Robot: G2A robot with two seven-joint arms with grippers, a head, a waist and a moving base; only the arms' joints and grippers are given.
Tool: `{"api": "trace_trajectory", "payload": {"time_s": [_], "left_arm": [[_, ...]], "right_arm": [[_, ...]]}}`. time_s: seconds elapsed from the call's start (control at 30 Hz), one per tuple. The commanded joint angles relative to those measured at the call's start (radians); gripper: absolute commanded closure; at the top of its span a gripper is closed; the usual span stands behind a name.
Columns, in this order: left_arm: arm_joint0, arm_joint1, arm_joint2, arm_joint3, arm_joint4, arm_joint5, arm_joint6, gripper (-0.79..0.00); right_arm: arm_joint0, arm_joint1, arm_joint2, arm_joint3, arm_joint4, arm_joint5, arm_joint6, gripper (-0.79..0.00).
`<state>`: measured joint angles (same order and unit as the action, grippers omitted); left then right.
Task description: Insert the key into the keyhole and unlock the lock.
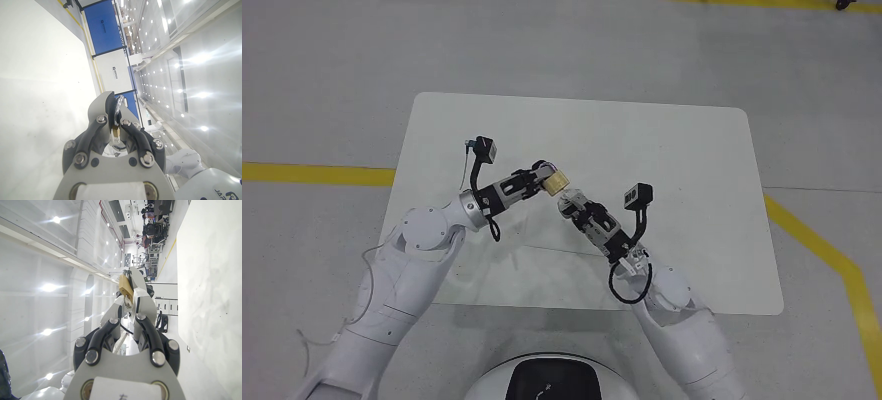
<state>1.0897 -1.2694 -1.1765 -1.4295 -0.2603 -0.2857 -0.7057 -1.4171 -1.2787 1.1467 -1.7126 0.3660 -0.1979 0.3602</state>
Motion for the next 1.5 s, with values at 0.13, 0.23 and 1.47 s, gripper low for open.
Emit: {"api": "trace_trajectory", "payload": {"time_s": [0.13,0.23,1.47], "left_arm": [[0.004,0.002,-0.004,-0.01,0.006,0.0,-0.003,0.0],[0.008,0.004,-0.009,-0.013,0.007,-0.002,-0.007,0.0],[0.002,0.035,-0.047,-0.096,0.194,-0.035,-0.058,0.0]], "right_arm": [[0.006,-0.004,-0.004,0.01,0.02,0.0,-0.006,0.0],[0.006,-0.006,-0.004,0.017,0.083,-0.003,0.025,0.0],[0.045,-0.016,0.104,0.158,0.787,0.277,0.381,-0.785]]}}
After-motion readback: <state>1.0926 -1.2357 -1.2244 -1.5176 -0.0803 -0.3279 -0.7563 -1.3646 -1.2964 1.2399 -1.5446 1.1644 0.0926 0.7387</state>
